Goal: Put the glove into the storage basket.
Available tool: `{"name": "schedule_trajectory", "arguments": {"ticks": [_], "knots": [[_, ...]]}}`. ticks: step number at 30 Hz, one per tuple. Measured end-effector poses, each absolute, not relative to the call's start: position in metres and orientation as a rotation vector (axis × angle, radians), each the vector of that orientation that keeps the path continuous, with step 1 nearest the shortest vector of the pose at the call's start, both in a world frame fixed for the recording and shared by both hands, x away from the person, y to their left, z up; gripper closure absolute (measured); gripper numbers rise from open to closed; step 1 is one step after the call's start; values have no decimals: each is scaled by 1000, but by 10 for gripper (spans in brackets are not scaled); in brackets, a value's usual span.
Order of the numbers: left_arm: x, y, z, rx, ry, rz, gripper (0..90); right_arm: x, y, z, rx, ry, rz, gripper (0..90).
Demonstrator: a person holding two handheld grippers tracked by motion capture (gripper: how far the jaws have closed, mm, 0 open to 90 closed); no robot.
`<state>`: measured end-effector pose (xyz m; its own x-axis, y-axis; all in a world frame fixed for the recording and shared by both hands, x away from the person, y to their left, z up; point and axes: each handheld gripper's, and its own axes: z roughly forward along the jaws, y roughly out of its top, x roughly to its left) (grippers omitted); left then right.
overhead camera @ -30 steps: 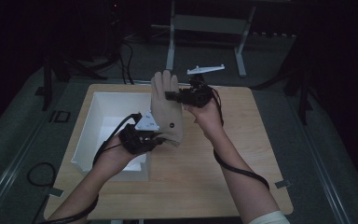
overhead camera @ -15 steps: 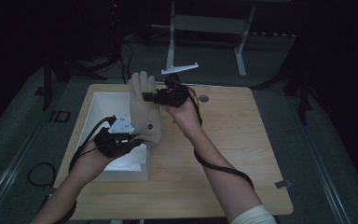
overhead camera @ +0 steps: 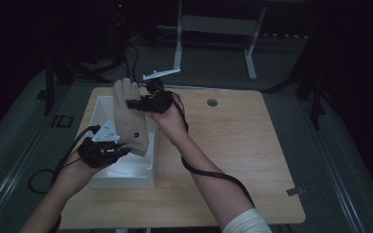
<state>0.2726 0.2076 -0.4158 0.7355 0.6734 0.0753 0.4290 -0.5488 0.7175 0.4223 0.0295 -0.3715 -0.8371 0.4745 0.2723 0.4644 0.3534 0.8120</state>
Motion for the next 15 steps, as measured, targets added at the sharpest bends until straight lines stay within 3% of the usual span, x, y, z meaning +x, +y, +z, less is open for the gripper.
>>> {"name": "schedule_trajectory", "arguments": {"ticks": [15], "knots": [[277,219,-457,2254,908,391,820,432,52,-420,939,2648,1389,673]]}}
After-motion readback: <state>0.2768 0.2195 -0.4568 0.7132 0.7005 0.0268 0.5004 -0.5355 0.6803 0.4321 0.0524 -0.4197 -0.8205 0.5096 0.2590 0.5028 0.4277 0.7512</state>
